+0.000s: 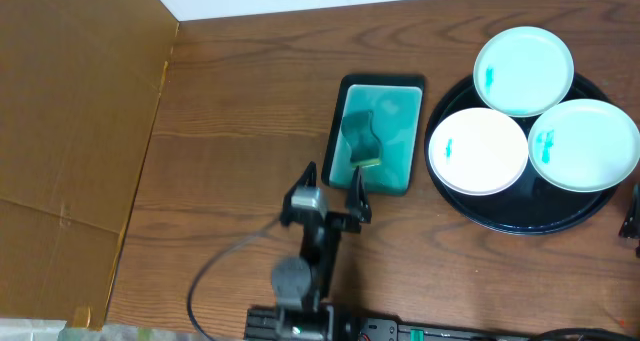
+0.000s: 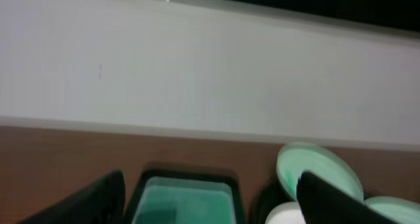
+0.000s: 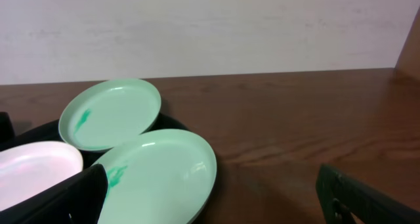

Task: Clean dirty plates on tray and stack at the side
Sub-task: 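Reach the left gripper into the soapy tray and grasp the green sponge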

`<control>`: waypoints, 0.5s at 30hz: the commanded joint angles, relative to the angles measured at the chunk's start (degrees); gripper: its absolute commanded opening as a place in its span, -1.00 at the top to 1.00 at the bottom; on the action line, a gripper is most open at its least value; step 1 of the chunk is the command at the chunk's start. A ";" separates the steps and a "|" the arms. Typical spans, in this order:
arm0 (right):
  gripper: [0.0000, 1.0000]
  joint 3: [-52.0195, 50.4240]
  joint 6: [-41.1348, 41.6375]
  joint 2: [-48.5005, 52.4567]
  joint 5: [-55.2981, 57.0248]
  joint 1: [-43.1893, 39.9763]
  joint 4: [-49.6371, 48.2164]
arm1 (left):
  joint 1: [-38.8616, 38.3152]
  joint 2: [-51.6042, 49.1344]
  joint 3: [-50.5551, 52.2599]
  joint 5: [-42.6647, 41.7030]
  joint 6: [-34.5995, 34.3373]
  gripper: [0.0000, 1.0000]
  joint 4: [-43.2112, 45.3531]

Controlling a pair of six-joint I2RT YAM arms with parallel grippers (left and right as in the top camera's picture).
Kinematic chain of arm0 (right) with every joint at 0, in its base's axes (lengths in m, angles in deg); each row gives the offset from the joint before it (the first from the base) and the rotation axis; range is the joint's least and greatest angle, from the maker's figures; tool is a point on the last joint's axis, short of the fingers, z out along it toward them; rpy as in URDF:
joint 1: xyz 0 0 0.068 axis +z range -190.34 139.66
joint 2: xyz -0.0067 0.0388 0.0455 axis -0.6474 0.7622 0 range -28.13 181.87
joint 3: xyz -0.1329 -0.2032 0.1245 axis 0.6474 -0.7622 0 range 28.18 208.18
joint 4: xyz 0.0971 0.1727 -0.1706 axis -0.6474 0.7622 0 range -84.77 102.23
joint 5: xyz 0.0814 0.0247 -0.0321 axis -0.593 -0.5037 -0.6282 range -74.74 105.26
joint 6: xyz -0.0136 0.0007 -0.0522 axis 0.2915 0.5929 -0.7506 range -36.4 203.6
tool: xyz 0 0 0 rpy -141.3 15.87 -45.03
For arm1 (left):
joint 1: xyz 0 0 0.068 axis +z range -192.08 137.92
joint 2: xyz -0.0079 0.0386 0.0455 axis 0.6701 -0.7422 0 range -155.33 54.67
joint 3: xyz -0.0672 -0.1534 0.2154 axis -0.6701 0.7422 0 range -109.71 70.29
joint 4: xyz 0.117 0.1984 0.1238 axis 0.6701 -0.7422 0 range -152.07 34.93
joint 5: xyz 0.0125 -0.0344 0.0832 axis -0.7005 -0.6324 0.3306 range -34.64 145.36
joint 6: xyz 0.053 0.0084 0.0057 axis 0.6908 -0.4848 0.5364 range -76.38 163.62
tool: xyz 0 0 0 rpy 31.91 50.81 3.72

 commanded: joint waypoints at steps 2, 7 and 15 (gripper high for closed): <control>-0.99 -0.09 -0.48 -0.11 0.33 -0.42 0.26 | 0.31 -19.06 -18.93 -3.37 3.13 -0.68 -15.23; -0.99 -0.09 -0.48 -0.11 0.33 -0.42 0.24 | 0.33 -42.42 -37.16 -21.53 5.25 -0.68 -30.16; -0.98 -0.09 -0.48 -0.11 0.33 -0.42 0.24 | 0.04 -62.88 -53.13 -3.89 -2.99 -0.68 -43.28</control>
